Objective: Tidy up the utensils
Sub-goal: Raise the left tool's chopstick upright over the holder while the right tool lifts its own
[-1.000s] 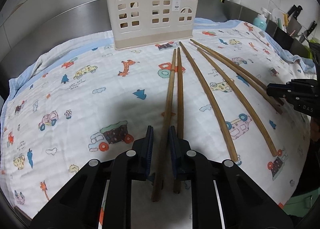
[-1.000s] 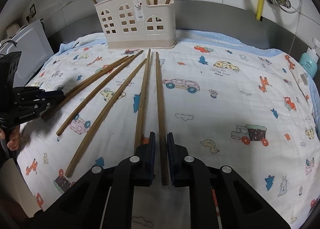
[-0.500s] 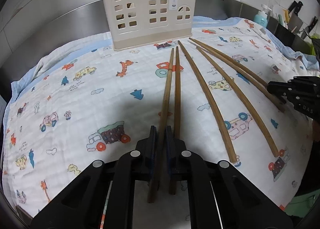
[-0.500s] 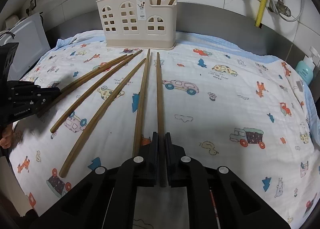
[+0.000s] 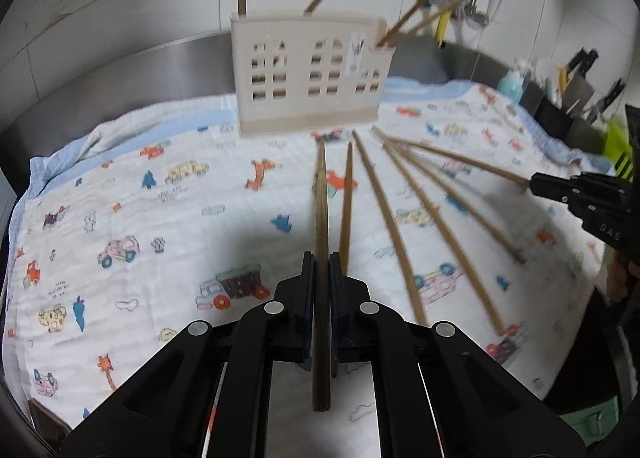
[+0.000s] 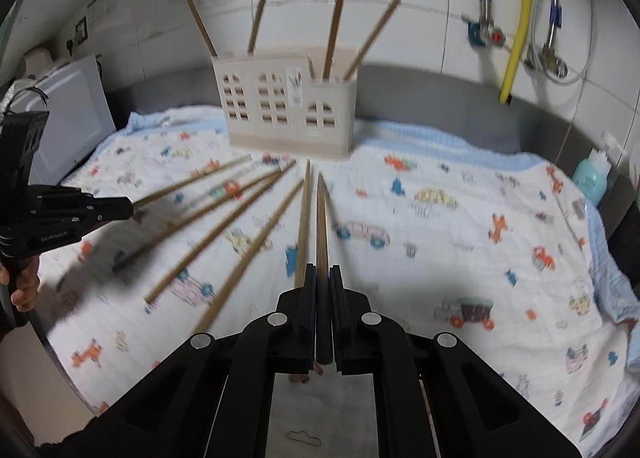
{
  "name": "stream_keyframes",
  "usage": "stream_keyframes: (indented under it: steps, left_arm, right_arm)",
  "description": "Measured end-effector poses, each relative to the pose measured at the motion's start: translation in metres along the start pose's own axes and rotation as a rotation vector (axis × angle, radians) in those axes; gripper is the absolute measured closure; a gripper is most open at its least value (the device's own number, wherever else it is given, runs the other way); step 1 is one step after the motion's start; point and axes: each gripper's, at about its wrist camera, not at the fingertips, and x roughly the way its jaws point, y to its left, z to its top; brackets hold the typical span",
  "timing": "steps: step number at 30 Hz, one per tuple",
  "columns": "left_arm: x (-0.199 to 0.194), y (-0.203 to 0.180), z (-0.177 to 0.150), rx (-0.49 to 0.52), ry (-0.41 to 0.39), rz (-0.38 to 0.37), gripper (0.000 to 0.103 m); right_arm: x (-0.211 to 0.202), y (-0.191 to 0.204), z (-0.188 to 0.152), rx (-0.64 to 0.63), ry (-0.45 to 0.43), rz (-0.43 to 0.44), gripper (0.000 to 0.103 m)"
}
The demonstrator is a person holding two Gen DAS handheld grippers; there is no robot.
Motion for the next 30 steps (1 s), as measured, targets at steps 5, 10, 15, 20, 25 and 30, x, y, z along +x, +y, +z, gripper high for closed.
stream_keyframes:
  steps: [5,10,15,20,25,30]
  left_arm:
    - [-0.017,0.002,0.009,-0.023,-0.039,-0.021,0.097]
    - [-0.027,0.002,0.013,-0.024,-0.063,-0.018,0.097]
    - [-0.034,0.003,0.019,-0.019,-0.078,-0.018,0.097]
    - [-0.042,0.007,0.03,-0.024,-0.098,-0.022,0.097]
    - [-0.051,0.01,0.044,-0.026,-0.118,-0.025,0.097]
    - [-0.061,0.009,0.063,-0.011,-0.147,-0.021,0.097]
  right_arm:
    - [-0.021,0.006,0.022,-0.013,-0.065,0.008,0.096]
    - [-0.033,0.012,0.04,-0.025,-0.105,0.022,0.096]
    - [-0.04,0.017,0.057,-0.046,-0.122,0.03,0.096]
    - [-0.05,0.016,0.08,-0.058,-0.142,0.044,0.096]
    - [-0.064,0.012,0.115,-0.067,-0.163,0.063,0.096]
    - [-0.077,0.016,0.146,-0.116,-0.188,0.06,0.096]
